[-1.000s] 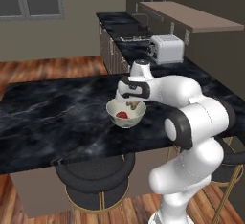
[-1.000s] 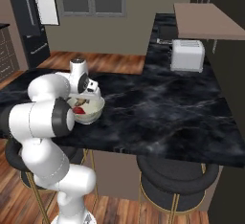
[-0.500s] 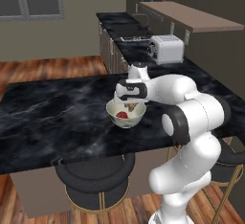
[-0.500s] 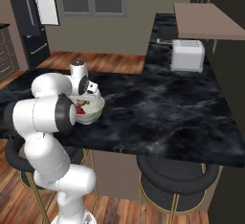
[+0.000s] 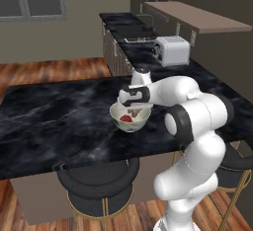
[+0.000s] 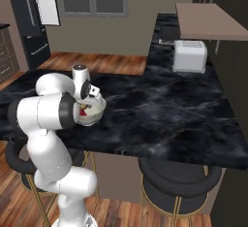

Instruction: Retrieve the pear and banana from the fridge and place them into the bowl on the dining table.

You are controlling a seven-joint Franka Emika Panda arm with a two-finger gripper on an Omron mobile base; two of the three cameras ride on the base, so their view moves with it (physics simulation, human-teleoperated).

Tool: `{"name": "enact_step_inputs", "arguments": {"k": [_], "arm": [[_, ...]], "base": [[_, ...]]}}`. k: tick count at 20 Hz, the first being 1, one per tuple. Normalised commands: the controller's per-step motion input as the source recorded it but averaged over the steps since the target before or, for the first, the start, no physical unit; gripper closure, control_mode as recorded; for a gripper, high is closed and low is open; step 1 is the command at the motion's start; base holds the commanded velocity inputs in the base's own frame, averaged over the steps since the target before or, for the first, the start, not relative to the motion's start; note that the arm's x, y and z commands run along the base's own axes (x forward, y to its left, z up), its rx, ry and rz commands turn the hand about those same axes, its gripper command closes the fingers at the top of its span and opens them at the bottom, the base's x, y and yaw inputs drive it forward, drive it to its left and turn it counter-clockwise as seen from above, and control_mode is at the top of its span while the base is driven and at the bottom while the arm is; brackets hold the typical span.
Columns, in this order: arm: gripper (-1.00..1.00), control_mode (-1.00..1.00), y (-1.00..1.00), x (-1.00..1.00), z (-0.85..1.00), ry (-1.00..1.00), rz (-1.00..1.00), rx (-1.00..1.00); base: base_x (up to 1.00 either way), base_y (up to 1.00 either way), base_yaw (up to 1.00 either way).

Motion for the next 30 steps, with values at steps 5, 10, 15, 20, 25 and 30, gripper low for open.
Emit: {"name": "enact_step_inputs", "arguments": {"k": [5, 10, 15, 20, 25, 30], "arm": [[1.00, -1.00, 0.00, 0.13, -0.12, 0.00, -0.02, 0.00], [1.00, -1.00, 0.01, 0.16, -0.10, 0.00, -0.02, 0.00], [1.00, -1.00, 0.01, 0.15, -0.12, 0.00, -0.03, 0.00], [1.00, -1.00, 0.03, 0.19, -0.16, 0.00, -0.02, 0.00], [1.00, -1.00, 0.03, 0.22, -0.13, 0.00, -0.03, 0.00], [-1.00, -1.00, 0.06, -0.07, -0.11, -0.01, -0.01, -0.01]], "base": [[0.00, 0.00, 0.00], [0.00, 0.00, 0.00], [0.00, 0.00, 0.00], [0.00, 0.00, 0.00], [0.00, 0.00, 0.00], [0.00, 0.00, 0.00]]}}
